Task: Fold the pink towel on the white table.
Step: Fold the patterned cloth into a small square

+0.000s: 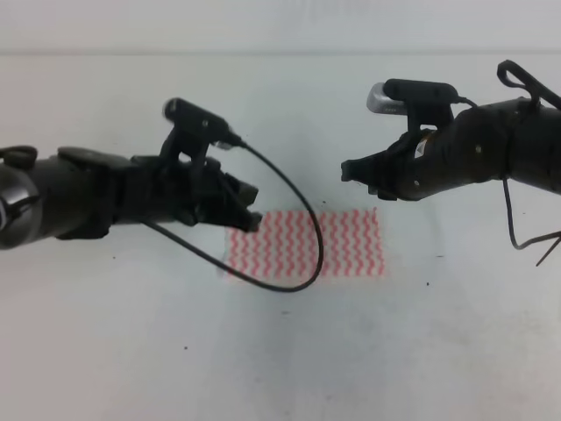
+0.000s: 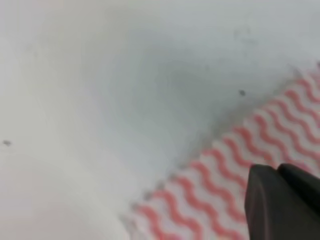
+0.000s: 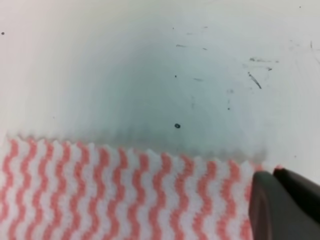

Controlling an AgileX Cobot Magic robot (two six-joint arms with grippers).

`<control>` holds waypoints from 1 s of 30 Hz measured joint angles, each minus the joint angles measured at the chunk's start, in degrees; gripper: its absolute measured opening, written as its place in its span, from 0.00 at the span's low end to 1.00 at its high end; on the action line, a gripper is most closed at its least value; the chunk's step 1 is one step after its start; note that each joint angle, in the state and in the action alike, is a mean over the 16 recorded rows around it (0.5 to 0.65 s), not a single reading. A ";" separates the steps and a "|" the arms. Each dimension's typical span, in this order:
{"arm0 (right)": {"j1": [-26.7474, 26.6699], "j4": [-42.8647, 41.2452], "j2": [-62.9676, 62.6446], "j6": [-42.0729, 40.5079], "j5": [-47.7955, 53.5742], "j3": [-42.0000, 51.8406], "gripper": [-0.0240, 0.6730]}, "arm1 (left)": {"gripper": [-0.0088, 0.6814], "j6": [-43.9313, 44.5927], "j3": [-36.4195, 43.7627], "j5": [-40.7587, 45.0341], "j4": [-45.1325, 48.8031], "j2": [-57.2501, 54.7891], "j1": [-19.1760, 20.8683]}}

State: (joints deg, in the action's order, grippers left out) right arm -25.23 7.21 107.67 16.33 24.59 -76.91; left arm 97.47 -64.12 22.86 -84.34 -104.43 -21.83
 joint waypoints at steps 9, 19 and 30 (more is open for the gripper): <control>0.00 1.44 3.53 0.00 2.01 -2.86 0.01 | 0.01 5.08 2.03 7.81 -2.51 -3.85 0.92; 0.01 2.10 7.35 0.00 3.36 -4.85 0.01 | 0.01 7.10 2.14 13.09 -3.97 -8.59 0.93; 0.00 2.09 9.49 0.00 3.84 -4.94 0.01 | 0.01 7.05 2.23 13.81 -3.96 -9.24 0.93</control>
State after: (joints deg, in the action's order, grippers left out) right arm -25.23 9.30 117.15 16.33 28.43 -81.85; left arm 104.52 -61.89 36.66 -88.30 -113.67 -20.90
